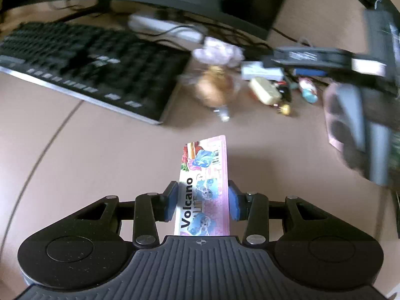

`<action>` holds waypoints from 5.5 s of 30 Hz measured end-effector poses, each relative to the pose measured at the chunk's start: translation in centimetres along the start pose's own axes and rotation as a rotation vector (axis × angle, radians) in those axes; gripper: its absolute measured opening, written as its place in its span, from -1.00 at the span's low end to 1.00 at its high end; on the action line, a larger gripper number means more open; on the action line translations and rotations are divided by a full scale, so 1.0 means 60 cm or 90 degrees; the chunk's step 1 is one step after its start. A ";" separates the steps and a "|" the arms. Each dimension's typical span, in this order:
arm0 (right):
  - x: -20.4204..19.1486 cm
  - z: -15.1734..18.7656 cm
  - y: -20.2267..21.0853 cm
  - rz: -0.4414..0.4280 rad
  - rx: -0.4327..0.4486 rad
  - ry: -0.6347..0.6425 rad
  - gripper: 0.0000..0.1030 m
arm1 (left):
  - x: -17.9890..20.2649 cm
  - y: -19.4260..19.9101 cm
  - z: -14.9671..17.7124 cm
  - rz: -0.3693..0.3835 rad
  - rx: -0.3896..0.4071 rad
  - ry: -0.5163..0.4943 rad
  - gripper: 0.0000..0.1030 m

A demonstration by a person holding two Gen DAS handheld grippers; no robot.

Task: Organize objects
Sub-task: 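Lift the candy pack with the left gripper while the right gripper grasps the hamster figurine, then lower the candy pack and hamster figurine into the pink box and release both, then grasp the white plug adapter with the left gripper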

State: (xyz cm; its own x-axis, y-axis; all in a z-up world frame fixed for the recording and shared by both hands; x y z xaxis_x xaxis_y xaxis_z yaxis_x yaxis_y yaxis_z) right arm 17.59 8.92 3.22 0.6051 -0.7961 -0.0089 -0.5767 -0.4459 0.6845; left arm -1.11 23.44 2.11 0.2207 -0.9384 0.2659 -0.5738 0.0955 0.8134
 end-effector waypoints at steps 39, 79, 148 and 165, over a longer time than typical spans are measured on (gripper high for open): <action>0.206 0.007 -0.095 0.258 -0.209 -0.155 -0.32 | 0.056 -0.036 -0.010 0.097 -0.010 -0.052 -0.13; 0.235 0.401 0.421 0.200 -0.074 -0.279 -0.34 | 0.568 -0.218 -0.171 0.318 -0.058 -0.116 -0.13; 0.227 0.340 0.410 0.300 -0.052 -0.195 0.69 | 0.255 -0.182 -0.220 0.099 0.016 -0.051 -0.12; 0.217 0.385 0.386 0.237 -0.097 -0.217 0.71 | 0.273 -0.283 -0.231 0.032 -0.037 -0.055 0.18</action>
State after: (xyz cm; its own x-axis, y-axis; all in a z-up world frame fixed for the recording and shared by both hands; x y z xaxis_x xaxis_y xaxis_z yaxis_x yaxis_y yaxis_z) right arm -0.57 -21.20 2.14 0.1470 -0.9885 0.0356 -0.6164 -0.0633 0.7849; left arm 23.22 11.05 -0.19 0.1231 -0.9569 0.2632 -0.5356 0.1593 0.8293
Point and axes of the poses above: each gripper's, at about its wrist camera, not at the fingertips, and y roughly against the way its jaws point, x to its right, z to its underside, the point moved 5 cm from there along -y, roughly the way its jaws point, and after that the axes turned 3 degrees about -x, right-handed, at the moved point
